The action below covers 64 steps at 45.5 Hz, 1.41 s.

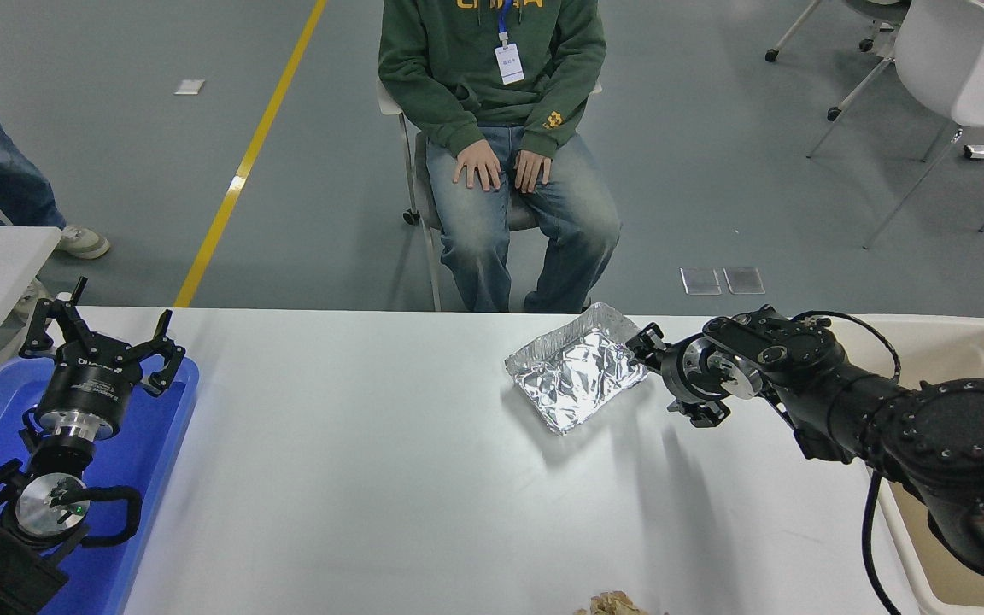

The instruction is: Clean the table surface

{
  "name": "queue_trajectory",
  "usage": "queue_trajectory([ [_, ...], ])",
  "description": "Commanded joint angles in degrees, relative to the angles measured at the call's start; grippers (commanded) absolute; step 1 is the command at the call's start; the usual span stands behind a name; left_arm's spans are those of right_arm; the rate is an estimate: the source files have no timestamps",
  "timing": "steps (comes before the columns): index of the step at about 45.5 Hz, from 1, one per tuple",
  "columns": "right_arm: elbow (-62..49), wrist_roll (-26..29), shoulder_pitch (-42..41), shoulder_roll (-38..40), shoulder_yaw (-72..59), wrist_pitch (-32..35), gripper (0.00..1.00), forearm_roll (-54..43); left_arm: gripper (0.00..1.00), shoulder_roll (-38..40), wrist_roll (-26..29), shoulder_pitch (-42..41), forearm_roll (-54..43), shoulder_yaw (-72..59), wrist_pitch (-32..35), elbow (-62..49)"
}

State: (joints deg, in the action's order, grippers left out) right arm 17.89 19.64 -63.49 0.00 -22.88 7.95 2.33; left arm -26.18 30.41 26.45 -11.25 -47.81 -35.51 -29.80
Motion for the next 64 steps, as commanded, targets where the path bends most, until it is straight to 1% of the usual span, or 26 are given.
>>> queue_trajectory([
  [1, 1.09, -0.04, 0.21, 0.00, 2.40, -0.92, 0.83, 0.13, 1.00, -0.01, 0.00, 0.00, 0.00, 0.00, 0.00, 0.00],
  [13, 2.85, -0.39, 0.30, 0.00, 5.48, -1.01, 0.84, 0.04, 1.00, -0.01, 0.00, 0.00, 0.00, 0.00, 0.00, 0.00],
  [21, 3.90, -2.77, 0.74, 0.00, 8.11, -1.19, 0.83, 0.04, 1.00, -0.01, 0.00, 0.00, 0.00, 0.00, 0.00, 0.00],
  [27, 4.25, -3.91, 0.82, 0.00, 8.29, -1.19, 0.77, -0.05, 1.00, -0.01, 0.00, 0.00, 0.00, 0.00, 0.00, 0.00],
  [30, 4.52, -4.35, 0.91, 0.00, 8.20, -1.19, 0.71, -0.13, 1.00, -0.01, 0.00, 0.00, 0.00, 0.00, 0.00, 0.00],
  [34, 4.61, -4.44, 1.17, 0.00, 8.20, -1.19, 0.68, -0.92, 1.00, -0.01, 0.00, 0.00, 0.00, 0.00, 0.00, 0.00],
  [46, 5.49, -4.44, 2.14, 0.00, 8.12, -1.27, 0.69, -9.10, 1.00, -0.01, 0.00, 0.00, 0.00, 0.00, 0.00, 0.00],
  [60, 6.54, -4.44, 3.37, 0.00, 8.12, -3.12, 0.68, -9.80, 1.00, -0.01, 0.00, 0.00, 0.00, 0.00, 0.00, 0.00],
  [64, 6.54, -4.35, 3.37, 0.00, 8.12, -3.91, 0.66, -9.80, 1.00, -0.01, 0.00, 0.00, 0.00, 0.00, 0.00, 0.00],
])
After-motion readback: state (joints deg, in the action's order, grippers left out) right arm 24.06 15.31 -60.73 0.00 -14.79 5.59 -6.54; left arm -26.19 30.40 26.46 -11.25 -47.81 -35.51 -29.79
